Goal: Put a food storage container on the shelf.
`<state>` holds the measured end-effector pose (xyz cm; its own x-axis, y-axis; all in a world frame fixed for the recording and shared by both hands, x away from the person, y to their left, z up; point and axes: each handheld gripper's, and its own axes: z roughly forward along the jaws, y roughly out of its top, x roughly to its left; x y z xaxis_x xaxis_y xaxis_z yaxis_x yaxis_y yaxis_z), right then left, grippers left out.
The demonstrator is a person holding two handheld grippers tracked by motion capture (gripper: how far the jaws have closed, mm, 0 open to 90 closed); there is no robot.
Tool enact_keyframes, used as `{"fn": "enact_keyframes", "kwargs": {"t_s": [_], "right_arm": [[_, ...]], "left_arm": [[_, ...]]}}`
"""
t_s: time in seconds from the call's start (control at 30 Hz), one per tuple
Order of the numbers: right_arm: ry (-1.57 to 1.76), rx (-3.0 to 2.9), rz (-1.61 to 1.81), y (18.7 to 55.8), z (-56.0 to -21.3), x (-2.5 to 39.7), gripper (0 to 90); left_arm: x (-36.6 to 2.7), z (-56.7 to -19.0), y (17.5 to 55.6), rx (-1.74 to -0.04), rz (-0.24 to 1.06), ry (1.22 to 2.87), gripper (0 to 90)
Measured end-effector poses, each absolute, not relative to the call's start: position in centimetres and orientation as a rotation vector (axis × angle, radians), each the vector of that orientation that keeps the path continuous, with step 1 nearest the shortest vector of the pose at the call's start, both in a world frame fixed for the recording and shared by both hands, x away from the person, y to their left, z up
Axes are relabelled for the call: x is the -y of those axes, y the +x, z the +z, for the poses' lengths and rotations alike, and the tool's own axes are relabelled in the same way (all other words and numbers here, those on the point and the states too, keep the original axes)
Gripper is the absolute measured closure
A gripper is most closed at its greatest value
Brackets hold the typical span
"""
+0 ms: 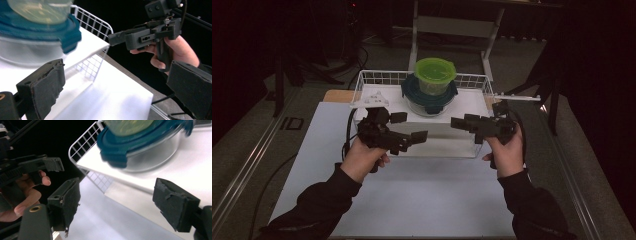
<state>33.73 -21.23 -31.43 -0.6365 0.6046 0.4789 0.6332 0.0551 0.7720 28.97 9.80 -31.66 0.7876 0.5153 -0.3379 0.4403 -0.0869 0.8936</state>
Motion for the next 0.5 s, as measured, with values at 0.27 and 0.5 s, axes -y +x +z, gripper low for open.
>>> {"fn": "enact_keyframes", "kwargs": {"t_s": [0.27, 0.5], "right_arm": [[-1.272, 2.271, -1.709, 31.8, -34.0, 21.1, 20.8], [-1.226, 2.288, -1.722, 30.3, -36.3, 21.1, 20.1]], "left_arm": [[-9.9, -34.1, 27.1, -0.725, 0.084, 1.742, 1.3], [-10.1, -36.4, 26.1, -0.713, 0.081, 1.768, 1.3]]}}
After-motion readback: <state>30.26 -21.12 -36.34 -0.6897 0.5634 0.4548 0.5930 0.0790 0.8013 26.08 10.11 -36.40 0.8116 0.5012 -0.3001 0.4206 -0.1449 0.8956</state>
